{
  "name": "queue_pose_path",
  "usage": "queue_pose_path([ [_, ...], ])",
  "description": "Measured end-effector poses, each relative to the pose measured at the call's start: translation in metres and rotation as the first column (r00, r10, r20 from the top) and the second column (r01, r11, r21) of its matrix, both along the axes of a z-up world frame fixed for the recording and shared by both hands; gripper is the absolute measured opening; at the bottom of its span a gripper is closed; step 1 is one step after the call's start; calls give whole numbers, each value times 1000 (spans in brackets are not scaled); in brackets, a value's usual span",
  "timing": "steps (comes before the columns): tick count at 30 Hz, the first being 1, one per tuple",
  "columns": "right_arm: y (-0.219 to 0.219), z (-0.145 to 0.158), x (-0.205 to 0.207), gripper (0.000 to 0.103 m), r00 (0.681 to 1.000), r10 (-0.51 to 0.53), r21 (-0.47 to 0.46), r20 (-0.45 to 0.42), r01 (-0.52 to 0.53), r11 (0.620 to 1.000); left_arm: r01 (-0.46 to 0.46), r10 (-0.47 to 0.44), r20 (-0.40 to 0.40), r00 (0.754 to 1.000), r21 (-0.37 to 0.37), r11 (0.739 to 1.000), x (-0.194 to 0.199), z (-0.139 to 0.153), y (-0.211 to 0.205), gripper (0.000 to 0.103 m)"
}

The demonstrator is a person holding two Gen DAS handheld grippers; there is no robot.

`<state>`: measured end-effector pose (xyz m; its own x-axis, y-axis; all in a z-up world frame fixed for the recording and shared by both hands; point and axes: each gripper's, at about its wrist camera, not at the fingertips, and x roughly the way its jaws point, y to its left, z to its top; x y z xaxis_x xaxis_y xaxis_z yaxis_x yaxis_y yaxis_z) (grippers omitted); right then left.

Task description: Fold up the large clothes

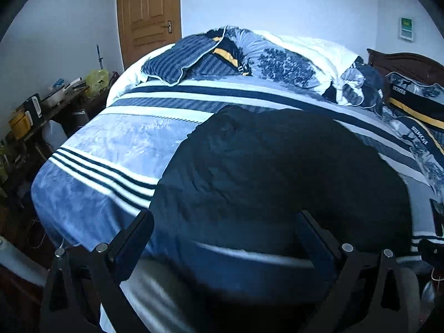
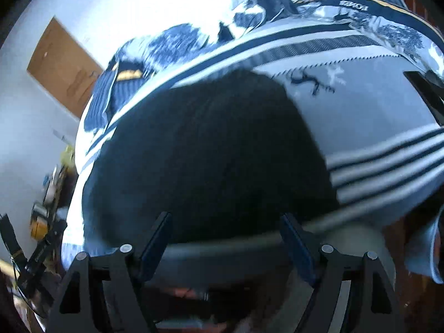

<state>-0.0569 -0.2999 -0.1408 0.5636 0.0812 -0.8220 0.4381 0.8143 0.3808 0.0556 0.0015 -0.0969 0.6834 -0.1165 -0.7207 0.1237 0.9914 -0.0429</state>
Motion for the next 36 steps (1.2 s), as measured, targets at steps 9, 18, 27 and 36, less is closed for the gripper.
queue_pose_path([
  [9,38,108,-46,82,986,48,-140,158,-25,990,54,-61,179,982,42,998,-74,92,-10,101],
  [18,81,175,-105,82,960,100,-212,262,-44,976,26,-27,266,964,8,1000,-144,145,25,102],
  [27,116,205,-134,82,942,181,-293,284,-95,951,28,-26,268,963,-4,1000,-171,159,37,102],
  [36,135,206,-133,82,935,229,-343,271,-129,930,17,-10,252,968,-24,1000,-173,162,39,102],
])
